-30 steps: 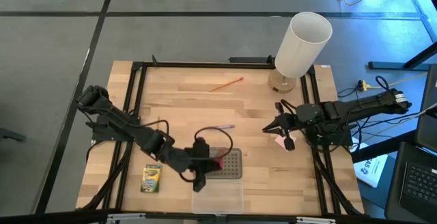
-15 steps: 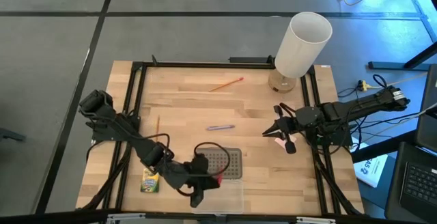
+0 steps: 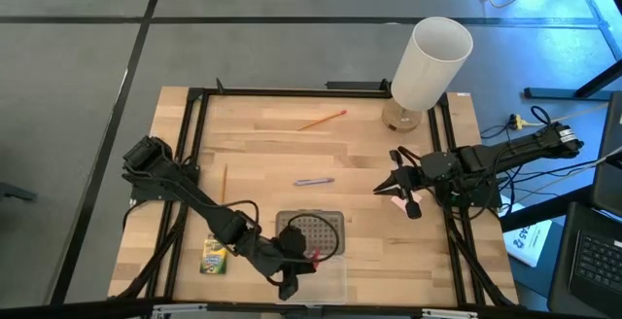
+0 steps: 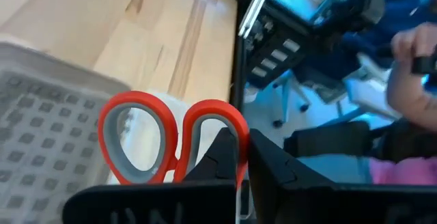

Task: Pack school essentials
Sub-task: Put the red scissors into the black supply box

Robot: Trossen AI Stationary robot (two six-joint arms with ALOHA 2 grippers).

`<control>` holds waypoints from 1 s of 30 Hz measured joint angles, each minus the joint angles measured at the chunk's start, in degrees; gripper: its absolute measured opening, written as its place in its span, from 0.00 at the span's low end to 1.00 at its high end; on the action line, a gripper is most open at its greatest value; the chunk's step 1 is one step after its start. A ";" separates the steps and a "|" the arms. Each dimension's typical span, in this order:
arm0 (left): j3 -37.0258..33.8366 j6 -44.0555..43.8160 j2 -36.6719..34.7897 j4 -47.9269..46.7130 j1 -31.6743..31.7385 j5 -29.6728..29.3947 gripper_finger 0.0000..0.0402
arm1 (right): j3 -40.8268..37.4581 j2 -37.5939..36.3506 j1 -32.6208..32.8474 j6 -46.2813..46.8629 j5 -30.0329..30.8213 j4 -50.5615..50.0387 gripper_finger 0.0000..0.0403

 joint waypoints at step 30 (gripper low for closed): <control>0.00 15.07 0.70 -10.74 0.54 4.71 0.00 | 0.00 0.00 0.00 -0.14 0.02 -0.08 0.09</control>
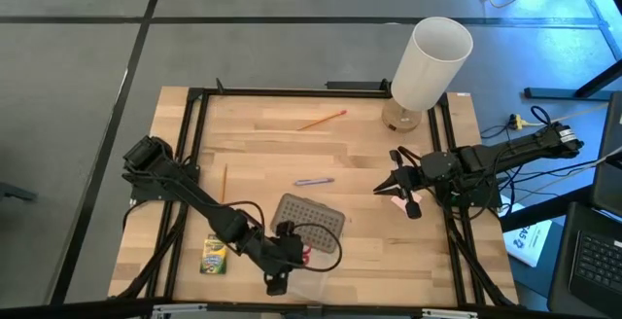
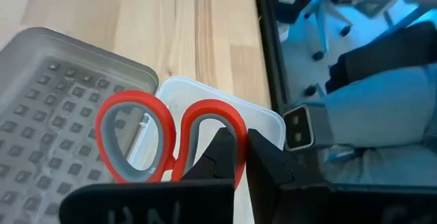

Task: Pack school essentials
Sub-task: Put the red scissors into the black supply box

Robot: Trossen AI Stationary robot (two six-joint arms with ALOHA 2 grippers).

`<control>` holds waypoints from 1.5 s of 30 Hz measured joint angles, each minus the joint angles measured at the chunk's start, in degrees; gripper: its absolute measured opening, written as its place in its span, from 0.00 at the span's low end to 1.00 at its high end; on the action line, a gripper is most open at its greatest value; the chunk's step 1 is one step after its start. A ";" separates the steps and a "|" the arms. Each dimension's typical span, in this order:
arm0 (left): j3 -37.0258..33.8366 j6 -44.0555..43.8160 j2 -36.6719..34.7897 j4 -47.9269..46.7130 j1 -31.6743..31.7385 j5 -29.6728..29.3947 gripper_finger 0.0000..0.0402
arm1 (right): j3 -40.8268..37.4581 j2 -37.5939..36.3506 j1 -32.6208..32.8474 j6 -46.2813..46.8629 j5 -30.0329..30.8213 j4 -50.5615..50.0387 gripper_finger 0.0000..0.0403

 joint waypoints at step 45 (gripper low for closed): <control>3.17 17.77 7.39 -10.59 -0.14 7.34 0.01 | 8.02 1.46 0.00 -6.05 -9.05 -9.83 0.09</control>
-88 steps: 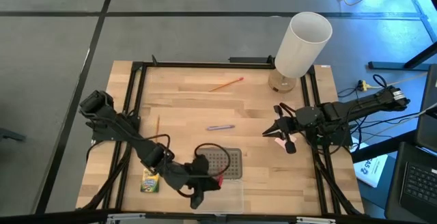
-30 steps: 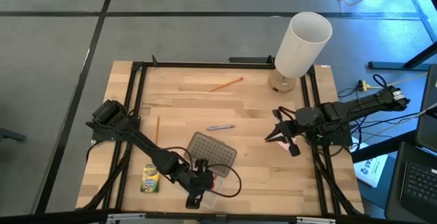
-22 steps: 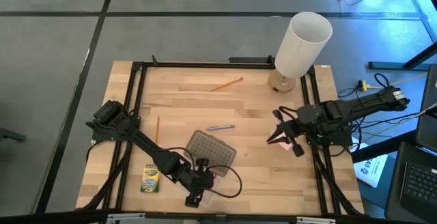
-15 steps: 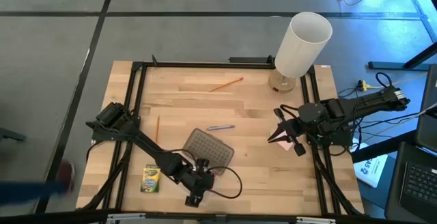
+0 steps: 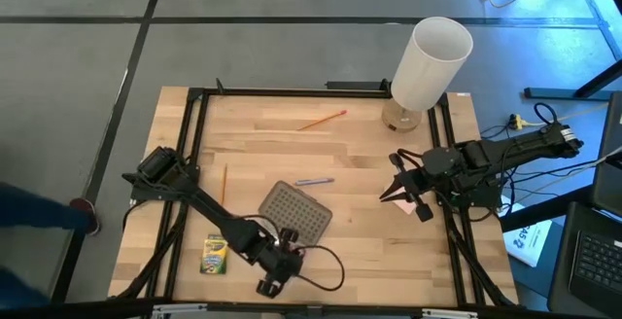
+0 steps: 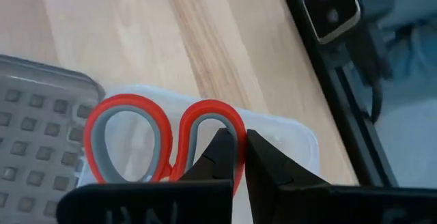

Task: Pack school essentials
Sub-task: Put the red scissors into the black supply box

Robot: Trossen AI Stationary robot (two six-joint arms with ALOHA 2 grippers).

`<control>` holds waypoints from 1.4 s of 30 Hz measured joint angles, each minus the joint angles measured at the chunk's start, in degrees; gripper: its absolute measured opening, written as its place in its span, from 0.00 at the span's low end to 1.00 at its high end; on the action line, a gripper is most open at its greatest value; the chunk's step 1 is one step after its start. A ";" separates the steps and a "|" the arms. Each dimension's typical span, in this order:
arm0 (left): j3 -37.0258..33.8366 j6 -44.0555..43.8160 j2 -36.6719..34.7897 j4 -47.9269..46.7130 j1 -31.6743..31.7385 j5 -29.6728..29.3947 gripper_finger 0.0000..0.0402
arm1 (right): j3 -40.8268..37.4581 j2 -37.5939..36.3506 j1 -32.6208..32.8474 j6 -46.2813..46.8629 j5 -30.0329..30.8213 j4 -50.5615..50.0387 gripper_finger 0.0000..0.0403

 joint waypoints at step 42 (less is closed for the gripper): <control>1.66 -0.28 5.39 -2.90 1.47 3.16 0.02 | -0.09 0.00 -0.02 0.06 0.03 0.01 0.09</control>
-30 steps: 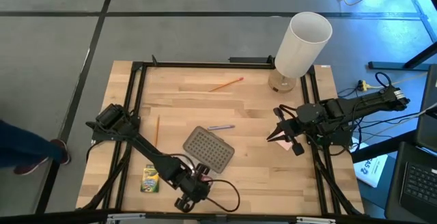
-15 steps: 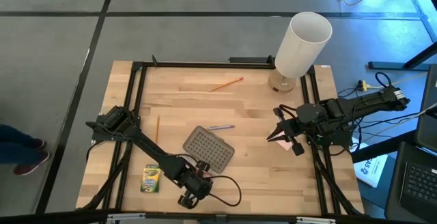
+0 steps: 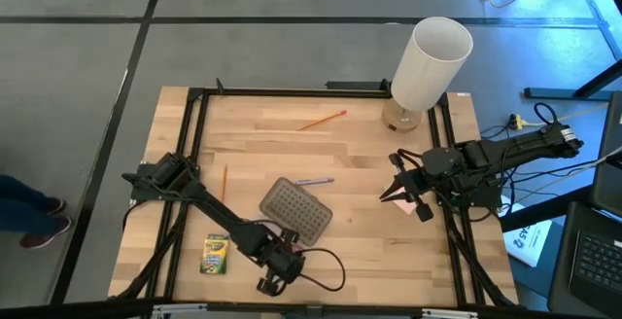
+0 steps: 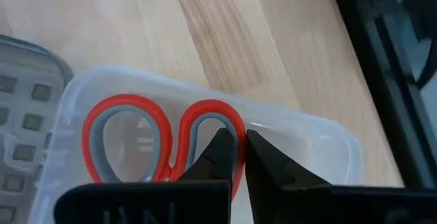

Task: Pack school essentials
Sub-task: Put the red scissors into the black supply box, then put the light blue pen into the black supply box

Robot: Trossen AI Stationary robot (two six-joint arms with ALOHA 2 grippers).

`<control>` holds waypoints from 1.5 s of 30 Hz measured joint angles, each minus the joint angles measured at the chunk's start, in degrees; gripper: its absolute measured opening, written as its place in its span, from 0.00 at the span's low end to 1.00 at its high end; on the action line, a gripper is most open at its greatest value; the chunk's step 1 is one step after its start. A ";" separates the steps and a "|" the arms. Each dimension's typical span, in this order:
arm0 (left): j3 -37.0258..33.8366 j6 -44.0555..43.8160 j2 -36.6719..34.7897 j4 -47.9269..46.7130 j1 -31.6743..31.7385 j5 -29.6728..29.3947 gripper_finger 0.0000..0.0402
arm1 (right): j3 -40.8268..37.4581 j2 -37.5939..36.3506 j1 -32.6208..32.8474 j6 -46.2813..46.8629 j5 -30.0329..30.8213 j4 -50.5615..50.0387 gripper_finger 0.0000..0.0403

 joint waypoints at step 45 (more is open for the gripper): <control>0.04 -16.72 -24.54 -21.32 2.78 -14.96 0.23 | 4.37 17.02 0.55 1.41 9.31 5.70 0.09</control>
